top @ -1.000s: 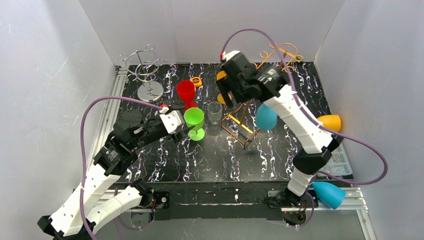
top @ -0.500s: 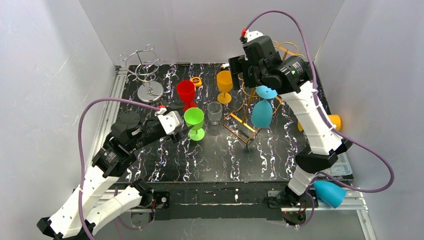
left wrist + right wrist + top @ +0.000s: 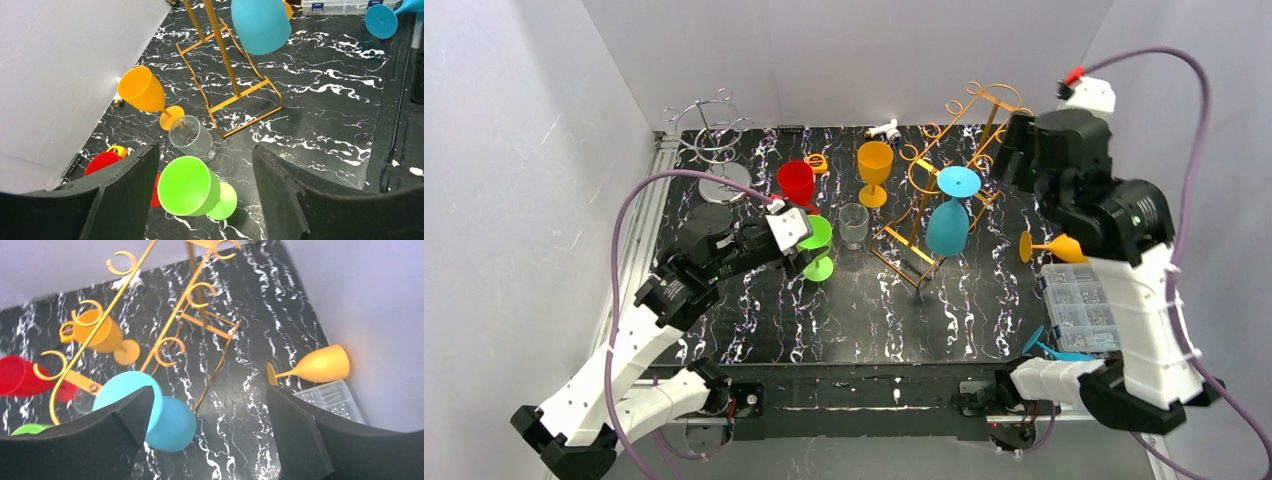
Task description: Place the wine glass upside down on the wine glass rack
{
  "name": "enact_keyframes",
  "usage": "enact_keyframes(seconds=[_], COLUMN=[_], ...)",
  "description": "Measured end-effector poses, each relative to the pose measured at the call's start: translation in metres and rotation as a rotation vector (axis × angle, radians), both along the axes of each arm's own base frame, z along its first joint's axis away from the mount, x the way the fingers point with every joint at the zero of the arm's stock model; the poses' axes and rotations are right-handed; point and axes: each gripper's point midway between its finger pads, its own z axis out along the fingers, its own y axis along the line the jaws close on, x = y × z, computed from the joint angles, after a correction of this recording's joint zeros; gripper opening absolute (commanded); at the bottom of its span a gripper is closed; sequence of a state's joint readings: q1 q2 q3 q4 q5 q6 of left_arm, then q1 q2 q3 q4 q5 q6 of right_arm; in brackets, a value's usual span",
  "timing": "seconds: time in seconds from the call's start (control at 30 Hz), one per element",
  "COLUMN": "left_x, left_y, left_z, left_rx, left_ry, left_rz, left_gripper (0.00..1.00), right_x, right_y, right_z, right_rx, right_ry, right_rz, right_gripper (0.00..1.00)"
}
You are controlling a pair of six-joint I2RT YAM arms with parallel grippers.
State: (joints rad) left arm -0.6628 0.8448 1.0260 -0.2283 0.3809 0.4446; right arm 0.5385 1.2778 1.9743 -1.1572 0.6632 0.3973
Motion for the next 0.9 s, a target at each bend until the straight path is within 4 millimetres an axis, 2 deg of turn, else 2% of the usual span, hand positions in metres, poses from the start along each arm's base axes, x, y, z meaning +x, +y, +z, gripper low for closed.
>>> enact_keyframes(seconds=[0.07, 0.2, 0.4, 0.57, 0.67, 0.77, 0.83, 0.9], left_x=[0.001, 0.002, 0.017, 0.039, 0.044, 0.046, 0.048, 0.052], left_y=[-0.003, -0.013, -0.045, -0.077, -0.094, -0.110, -0.118, -0.125], left_z=[0.000, 0.015, 0.035, 0.036, 0.035, 0.033, 0.031, 0.029], left_rx=[-0.003, -0.031, -0.055, -0.064, -0.064, -0.057, -0.046, -0.041], left_ry=[0.002, -0.026, -0.055, -0.055, -0.053, -0.084, -0.109, -0.124], left_rz=[-0.010, -0.057, -0.154, -0.216, -0.251, -0.298, -0.323, -0.335], left_gripper=[0.67, 0.67, 0.65, 0.65, 0.67, 0.69, 0.69, 0.69], right_x=[-0.010, -0.024, -0.020, -0.018, -0.019, -0.023, -0.024, -0.021], right_y=[-0.016, -0.041, -0.057, -0.086, -0.108, -0.128, -0.132, -0.127], right_z=[0.002, -0.032, -0.102, -0.171, -0.206, -0.246, -0.272, -0.292], right_rx=[0.008, -0.028, -0.113, -0.101, -0.020, 0.089, 0.152, 0.203], right_ry=[-0.037, -0.007, 0.111, 0.235, 0.286, 0.343, 0.386, 0.421], right_rz=[-0.059, -0.157, -0.248, -0.343, -0.404, -0.460, -0.466, -0.441], right_gripper=[0.91, 0.86, 0.79, 0.71, 0.71, 0.76, 0.78, 0.79])
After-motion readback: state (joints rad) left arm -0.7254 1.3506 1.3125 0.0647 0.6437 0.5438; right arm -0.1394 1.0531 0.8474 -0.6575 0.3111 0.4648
